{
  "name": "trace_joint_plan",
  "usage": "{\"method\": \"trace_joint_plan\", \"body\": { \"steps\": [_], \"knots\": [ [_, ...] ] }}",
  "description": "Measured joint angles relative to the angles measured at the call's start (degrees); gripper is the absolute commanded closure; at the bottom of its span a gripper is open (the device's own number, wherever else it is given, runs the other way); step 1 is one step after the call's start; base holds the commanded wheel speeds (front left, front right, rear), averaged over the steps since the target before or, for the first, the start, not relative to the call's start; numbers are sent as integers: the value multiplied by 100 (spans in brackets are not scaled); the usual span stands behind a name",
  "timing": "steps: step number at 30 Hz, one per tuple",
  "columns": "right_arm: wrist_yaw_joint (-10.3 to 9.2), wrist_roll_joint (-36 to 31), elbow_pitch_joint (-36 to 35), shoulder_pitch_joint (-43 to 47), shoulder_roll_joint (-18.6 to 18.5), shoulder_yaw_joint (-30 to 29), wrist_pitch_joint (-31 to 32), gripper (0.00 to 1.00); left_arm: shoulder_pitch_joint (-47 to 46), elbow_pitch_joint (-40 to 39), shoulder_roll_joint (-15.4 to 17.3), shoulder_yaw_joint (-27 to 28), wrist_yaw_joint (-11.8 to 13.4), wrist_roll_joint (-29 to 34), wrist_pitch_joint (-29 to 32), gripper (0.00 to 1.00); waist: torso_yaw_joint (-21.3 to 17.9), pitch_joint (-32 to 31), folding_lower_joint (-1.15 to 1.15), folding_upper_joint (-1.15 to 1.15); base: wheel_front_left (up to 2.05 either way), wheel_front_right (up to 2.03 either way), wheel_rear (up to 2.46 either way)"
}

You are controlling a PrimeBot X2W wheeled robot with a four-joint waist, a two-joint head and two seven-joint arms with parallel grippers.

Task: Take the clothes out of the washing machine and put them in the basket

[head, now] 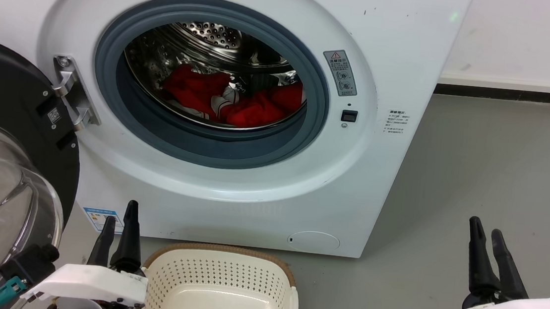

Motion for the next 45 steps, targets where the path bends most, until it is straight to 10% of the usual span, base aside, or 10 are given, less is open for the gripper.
{"method": "trace_joint_plan", "body": {
  "steps": [45],
  "knots": [
    [1,-2942,-526,362,0,127,-682,0,289,-307,3,-291,308,2721,-692,0,2,-3,0,0,0,0,0]
  ]
}}
